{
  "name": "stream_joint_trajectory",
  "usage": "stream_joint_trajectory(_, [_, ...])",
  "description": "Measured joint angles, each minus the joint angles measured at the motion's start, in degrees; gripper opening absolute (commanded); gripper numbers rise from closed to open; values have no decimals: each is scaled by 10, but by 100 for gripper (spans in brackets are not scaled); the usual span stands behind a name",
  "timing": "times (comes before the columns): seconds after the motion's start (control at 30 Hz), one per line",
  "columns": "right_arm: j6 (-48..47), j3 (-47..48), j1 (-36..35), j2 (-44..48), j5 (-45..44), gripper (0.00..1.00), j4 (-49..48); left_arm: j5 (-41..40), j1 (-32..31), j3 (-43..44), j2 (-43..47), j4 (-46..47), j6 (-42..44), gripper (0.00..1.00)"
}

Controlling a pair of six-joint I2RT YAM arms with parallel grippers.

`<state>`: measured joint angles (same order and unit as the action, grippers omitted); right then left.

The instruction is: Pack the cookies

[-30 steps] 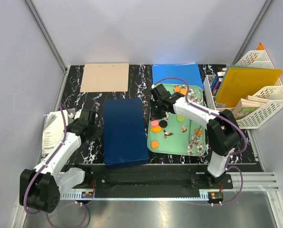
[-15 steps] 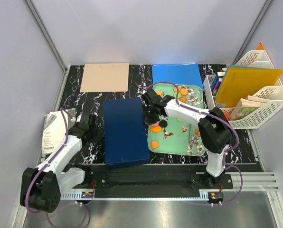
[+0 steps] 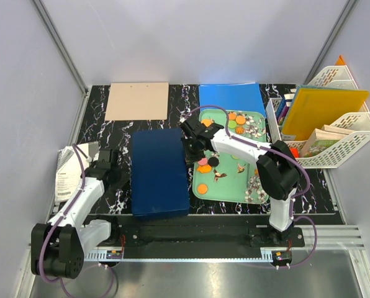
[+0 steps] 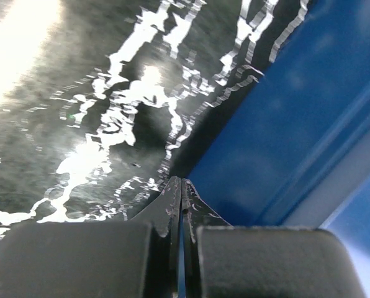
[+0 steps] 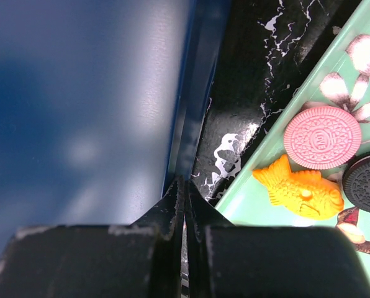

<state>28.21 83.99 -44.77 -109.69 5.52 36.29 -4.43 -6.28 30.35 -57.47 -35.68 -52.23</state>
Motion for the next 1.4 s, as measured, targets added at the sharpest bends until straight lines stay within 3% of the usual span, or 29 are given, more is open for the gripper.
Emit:
stream_joint_trajectory(0.3, [1, 0, -1, -2, -1, 0, 0, 54, 36, -39, -16, 18, 3, 0])
stream_joint_trajectory(0.7, [1, 0, -1, -37, -18, 0, 12, 145, 58, -60, -63, 111, 2, 0])
stream_joint_trajectory(1.4, [-2, 76, -3, -41, -45, 0, 81, 177, 67, -61, -101, 183, 3, 0])
